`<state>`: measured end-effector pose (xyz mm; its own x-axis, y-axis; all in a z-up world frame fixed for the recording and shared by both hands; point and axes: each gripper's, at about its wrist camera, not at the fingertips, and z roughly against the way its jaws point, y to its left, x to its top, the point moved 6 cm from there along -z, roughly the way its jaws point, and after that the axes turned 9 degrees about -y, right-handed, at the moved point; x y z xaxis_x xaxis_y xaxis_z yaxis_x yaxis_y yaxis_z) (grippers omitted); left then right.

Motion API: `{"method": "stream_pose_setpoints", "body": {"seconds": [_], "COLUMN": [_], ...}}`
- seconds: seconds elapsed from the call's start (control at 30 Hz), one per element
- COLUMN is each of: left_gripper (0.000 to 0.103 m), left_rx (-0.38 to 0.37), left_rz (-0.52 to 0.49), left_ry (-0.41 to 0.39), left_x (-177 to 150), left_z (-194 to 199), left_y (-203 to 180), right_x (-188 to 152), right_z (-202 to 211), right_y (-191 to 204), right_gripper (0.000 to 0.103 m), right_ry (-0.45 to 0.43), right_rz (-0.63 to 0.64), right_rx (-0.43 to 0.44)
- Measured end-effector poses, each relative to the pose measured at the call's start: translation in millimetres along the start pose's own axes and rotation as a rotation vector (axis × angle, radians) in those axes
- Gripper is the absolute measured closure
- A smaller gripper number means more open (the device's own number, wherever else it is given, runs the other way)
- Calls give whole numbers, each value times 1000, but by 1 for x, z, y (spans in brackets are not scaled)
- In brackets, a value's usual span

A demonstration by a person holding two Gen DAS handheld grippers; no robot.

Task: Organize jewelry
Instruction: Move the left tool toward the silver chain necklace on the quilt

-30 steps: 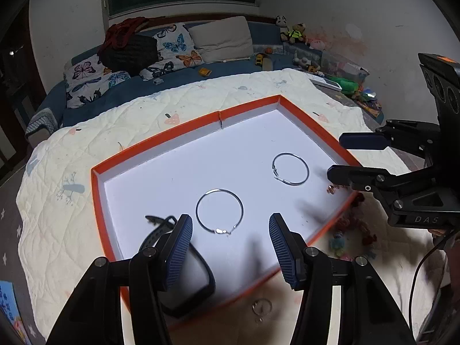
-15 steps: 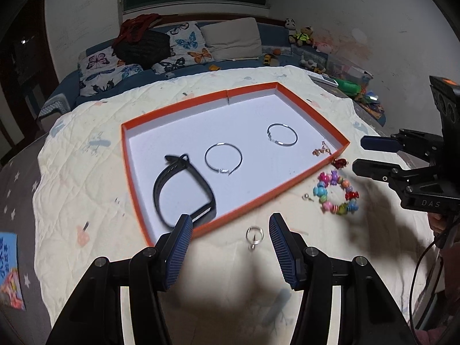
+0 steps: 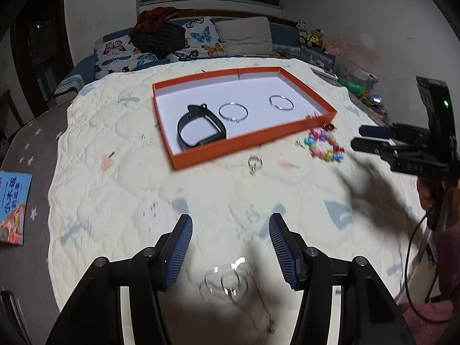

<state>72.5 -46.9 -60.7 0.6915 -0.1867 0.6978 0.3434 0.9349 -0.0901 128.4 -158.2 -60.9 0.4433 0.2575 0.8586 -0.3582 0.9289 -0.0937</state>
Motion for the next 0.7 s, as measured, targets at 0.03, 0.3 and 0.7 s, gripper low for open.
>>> {"method": "stream_pose_setpoints", "body": {"seconds": [0.03,0.3,0.7], "left_gripper": [44,58,79], "left_rx": [-4,-3,25], "left_rz": [0,-58,-45], "left_ry": [5,76,88], "left_x": [-7,-69,-97], "left_z": [5,34,32], "left_y": [-4,-38,-42], "right_x": [-1,-12,-18], "right_z": [1,7,7], "right_y": [0,-2,3], "right_gripper": [44,44,44], "right_ry": [1,2,7], "right_rz": [0,-28,-38], "right_rx": [-4,2,18]}}
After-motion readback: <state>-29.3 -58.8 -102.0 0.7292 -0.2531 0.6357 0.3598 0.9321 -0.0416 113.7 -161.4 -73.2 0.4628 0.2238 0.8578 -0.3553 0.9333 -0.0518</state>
